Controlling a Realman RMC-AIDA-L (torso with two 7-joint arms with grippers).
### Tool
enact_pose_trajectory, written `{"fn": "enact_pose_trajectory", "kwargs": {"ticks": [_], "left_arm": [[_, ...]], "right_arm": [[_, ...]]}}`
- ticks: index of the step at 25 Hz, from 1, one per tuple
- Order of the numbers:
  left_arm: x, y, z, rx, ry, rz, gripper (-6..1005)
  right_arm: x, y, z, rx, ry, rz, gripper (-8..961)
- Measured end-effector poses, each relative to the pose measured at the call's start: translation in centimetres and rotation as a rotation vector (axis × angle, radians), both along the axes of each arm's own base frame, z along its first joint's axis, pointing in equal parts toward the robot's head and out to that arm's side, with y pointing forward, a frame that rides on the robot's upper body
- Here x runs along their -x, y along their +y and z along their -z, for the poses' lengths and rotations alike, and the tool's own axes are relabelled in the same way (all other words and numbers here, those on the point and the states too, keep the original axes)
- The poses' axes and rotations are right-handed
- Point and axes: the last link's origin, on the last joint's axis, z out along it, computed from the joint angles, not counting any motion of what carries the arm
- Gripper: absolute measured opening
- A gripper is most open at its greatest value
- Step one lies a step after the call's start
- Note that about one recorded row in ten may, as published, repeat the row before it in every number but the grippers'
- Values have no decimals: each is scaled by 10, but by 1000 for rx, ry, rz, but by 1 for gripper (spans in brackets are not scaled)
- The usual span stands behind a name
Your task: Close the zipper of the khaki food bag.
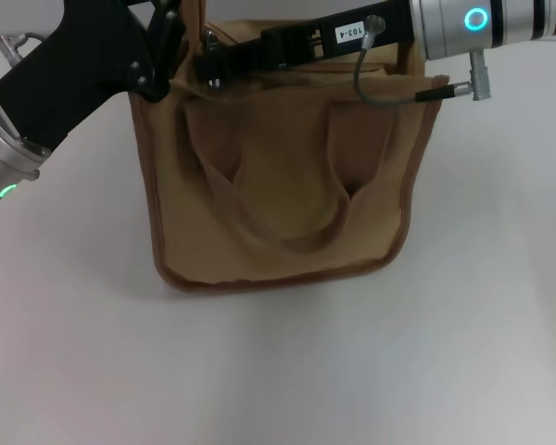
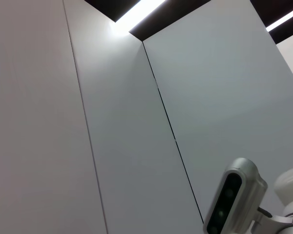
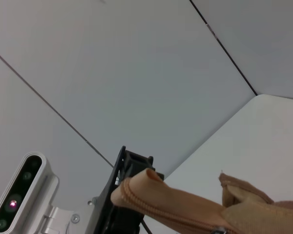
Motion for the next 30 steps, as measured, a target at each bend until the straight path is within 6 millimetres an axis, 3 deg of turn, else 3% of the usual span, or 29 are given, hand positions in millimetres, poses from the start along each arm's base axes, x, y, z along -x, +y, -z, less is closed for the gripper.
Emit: {"fn": "enact_pose_trajectory", "kwargs": {"ticks": [5,11,16,30], "left_arm": [[3,0,-1,-7,0,-17,38],[8,-1,-2,-10,-3,-40,39],[9,-2,-1,-7,-4,-42,39],[19,-2,-4,-35,-19,-103,41]], "right_arm": [[-4,-1,-2,-2,-1,-3,174],[-8,-4,-7,-13,1,-21,38],[-7,-6,-9,-11,17,-44,1],[-17,-8,-13,-32,28,-34,26]]}}
